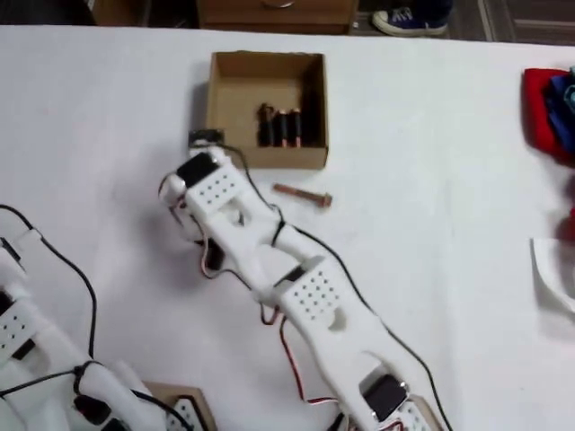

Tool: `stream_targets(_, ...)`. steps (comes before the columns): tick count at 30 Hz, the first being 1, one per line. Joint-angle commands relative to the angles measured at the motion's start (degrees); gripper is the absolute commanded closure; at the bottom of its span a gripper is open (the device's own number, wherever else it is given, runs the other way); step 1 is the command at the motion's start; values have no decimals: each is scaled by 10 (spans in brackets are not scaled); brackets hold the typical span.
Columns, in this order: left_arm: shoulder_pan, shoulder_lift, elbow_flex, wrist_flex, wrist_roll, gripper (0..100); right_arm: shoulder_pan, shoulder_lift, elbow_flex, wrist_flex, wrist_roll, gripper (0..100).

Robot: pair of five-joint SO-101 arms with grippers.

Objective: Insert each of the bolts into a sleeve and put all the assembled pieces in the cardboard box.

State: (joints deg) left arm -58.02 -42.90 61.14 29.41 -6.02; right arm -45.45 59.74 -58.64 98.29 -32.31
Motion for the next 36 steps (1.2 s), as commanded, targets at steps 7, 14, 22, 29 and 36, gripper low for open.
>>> stream_targets(7,-1,-4,-31,-4,1,857,-4,-7,-49,30,5,842)
stream_targets(14,-1,-4,-31,-4,1,857,-59,-80,14,31,4,841)
stream_targets(22,-1,-4,-31,-4,1,857,-24,-108,39,30,-72,840)
stream_targets(29,30,-4,-31,-4,2,857,-17,-66,34,30,-74,840)
stream_targets(36,48,-4,-31,-4,2,857,-21,-36,33,30,-75,843)
